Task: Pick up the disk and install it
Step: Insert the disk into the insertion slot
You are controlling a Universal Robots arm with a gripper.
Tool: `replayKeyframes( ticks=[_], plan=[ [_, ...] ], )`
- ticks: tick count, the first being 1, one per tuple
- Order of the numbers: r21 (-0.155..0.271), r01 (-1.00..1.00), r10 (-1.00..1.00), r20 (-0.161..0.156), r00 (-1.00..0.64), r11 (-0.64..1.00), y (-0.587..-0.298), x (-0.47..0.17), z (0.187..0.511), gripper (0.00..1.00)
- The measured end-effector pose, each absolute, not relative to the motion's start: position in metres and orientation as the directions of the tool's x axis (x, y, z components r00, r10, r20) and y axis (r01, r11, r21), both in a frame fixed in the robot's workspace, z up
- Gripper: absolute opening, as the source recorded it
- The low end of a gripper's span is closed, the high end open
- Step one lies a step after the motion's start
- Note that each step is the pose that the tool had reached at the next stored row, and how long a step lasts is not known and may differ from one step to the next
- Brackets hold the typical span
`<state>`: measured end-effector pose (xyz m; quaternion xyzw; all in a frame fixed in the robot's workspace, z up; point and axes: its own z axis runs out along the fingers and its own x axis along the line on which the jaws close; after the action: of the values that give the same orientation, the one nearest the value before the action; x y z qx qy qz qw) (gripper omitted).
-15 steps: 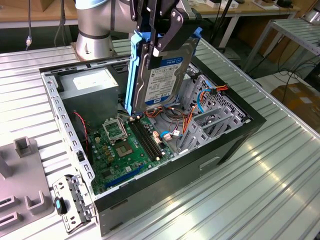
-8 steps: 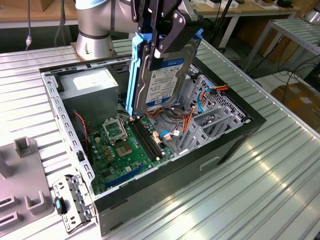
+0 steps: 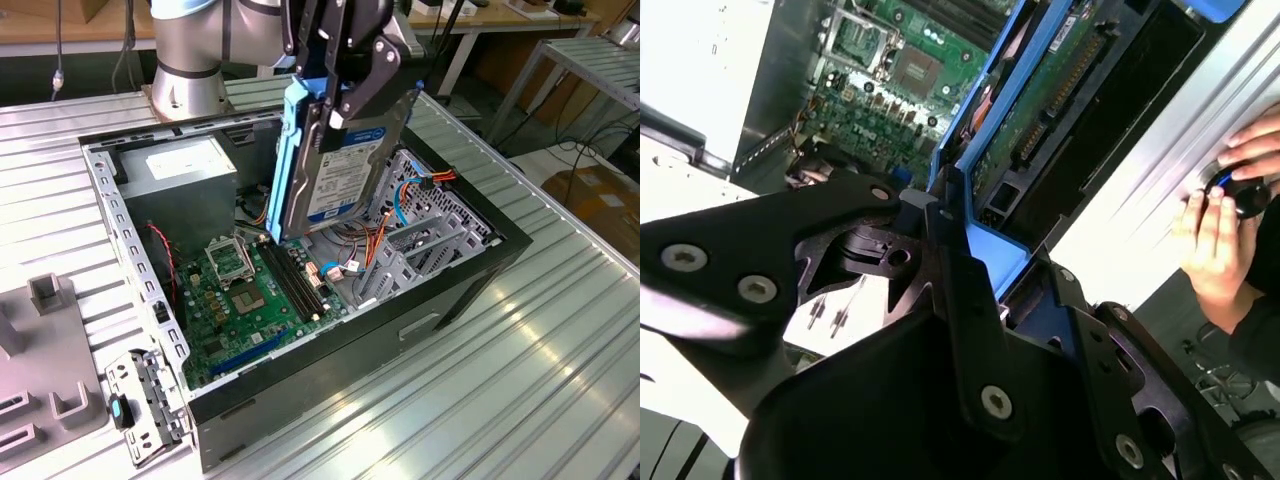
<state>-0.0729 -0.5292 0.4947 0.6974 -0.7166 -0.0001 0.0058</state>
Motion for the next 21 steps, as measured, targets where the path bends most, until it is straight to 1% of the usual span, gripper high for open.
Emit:
replayKeyframes(
  ticks=[8,13,21],
  plan=[
    [0.008,-1.000,-1.000,0.008,-0.027,0.027,-0.531,-0.033,0.493,0.37],
    [0.008,-1.000,-1.000,0.008,-0.027,0.027,-0.539,-0.029,0.491,0.37],
    [0.008,-1.000,-1.000,0.008,-0.027,0.027,-0.539,-0.028,0.491,0.37]
  ],
)
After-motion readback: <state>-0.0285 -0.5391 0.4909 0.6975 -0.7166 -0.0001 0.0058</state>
